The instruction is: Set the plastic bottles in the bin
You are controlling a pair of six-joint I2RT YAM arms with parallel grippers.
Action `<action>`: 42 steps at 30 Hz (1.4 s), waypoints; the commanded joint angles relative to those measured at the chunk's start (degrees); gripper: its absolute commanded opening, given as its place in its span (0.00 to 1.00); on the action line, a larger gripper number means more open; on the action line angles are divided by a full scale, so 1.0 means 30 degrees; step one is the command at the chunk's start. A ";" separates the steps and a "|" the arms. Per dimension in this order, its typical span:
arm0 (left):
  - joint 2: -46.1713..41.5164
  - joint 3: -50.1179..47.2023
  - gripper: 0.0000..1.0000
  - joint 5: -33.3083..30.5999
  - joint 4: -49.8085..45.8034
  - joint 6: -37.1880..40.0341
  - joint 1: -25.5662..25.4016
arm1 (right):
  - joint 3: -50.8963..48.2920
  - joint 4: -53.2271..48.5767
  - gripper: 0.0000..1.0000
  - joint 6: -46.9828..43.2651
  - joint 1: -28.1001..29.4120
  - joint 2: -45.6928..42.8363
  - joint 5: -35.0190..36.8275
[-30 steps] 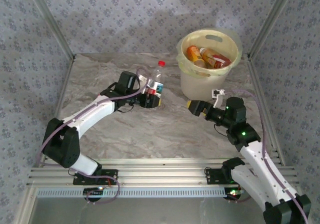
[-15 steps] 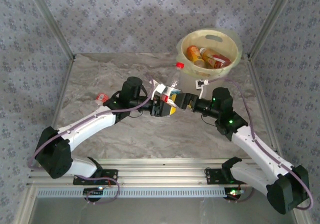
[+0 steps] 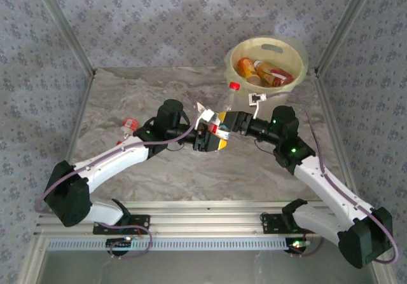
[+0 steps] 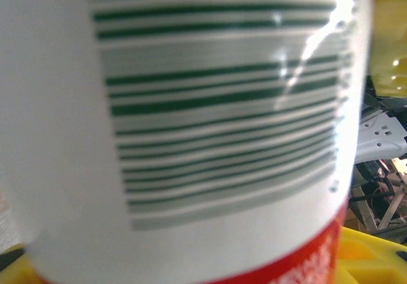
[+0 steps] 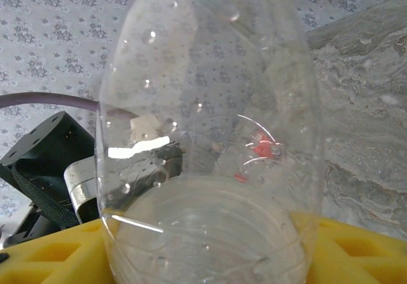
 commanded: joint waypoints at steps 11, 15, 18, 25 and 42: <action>-0.1940 0.1440 1.00 -0.2237 -0.2107 0.1362 -0.0149 | 0.4081 -0.6829 0.51 -0.3650 -0.1910 -0.1404 0.1053; -0.3568 0.2527 1.00 -0.5205 -0.6080 0.3777 -0.0157 | 0.6967 -1.0917 0.51 -0.6542 -0.3543 -0.1559 0.2625; -0.4567 0.3266 1.00 -0.7799 -0.8813 0.5360 -0.0155 | 0.9640 -1.3057 0.51 -0.8512 -0.4524 -0.0945 0.4327; -0.5894 0.3920 1.00 -1.1250 -1.2554 0.7258 -0.0125 | 1.4952 -1.6158 0.51 -1.1900 -0.5962 0.2850 0.7818; -0.6217 0.3773 0.99 -1.3321 -1.3784 0.7703 0.0160 | 2.4121 -1.8811 0.50 -1.8885 -0.6131 1.0776 1.4931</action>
